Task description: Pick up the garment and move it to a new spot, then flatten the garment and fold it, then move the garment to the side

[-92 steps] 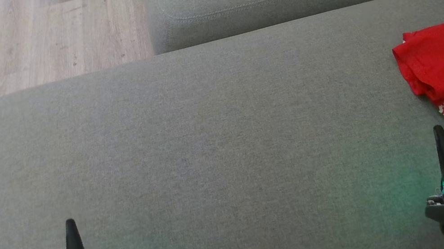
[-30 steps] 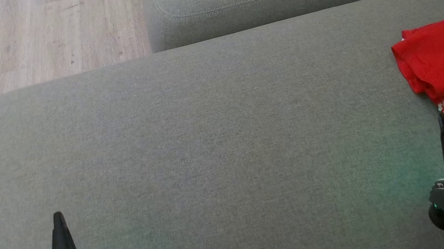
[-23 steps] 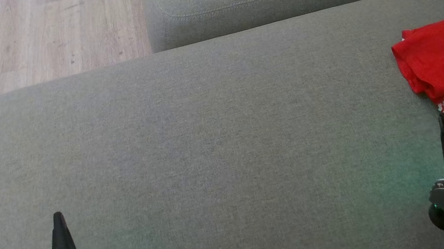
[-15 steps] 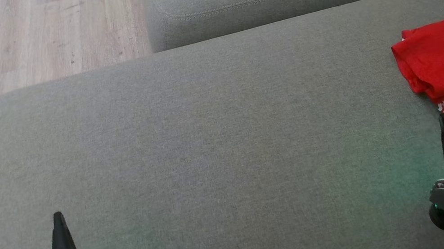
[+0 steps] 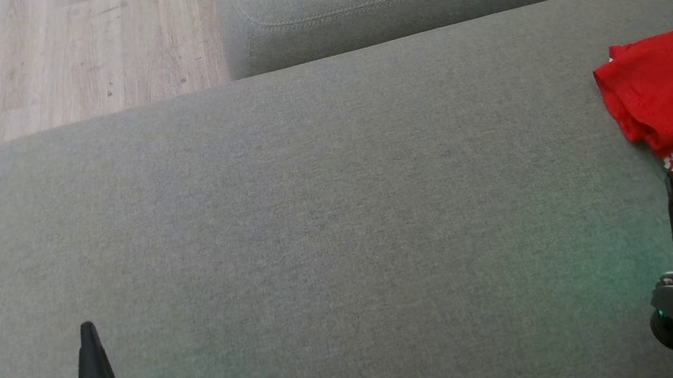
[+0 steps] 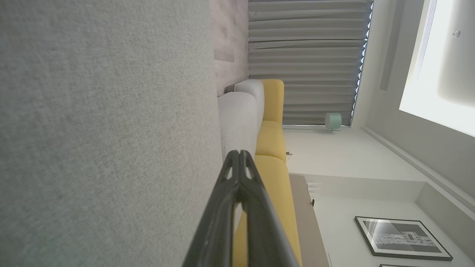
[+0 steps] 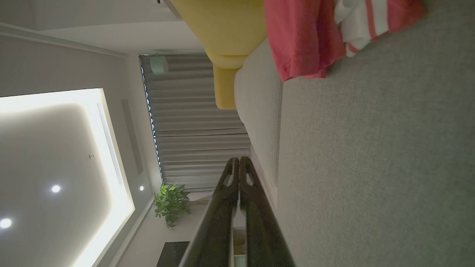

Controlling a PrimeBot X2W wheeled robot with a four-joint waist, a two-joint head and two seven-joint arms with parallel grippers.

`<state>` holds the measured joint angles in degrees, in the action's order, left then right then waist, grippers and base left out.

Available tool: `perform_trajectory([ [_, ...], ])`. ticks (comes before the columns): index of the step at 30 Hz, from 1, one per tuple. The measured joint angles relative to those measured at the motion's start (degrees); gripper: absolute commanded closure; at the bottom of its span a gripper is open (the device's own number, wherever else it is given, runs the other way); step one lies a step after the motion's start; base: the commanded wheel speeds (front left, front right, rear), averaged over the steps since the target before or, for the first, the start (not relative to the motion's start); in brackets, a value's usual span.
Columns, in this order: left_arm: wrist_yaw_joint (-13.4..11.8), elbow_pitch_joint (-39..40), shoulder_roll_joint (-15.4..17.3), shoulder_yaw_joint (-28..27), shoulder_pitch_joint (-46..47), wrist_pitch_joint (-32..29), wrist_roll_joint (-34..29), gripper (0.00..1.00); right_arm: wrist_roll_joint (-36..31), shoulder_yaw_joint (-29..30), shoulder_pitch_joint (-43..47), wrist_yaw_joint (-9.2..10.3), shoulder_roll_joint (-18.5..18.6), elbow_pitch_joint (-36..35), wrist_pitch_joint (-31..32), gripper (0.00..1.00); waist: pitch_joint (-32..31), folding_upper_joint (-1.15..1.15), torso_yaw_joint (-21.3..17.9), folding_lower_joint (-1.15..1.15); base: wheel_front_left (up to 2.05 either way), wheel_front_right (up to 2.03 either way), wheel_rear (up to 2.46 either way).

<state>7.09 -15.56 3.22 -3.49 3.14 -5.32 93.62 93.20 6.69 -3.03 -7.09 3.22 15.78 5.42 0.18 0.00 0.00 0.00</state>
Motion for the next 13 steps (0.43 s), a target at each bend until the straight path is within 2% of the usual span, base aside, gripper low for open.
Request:
perform_trajectory([
  [13,0.00,-0.01,-0.13,-0.19,0.00,-0.16,-0.01,1.00,-0.01,0.13,0.00,0.00,-0.04,0.01,0.15,1.00,0.00,0.00,0.00,0.00,0.00,0.00,0.00],
])
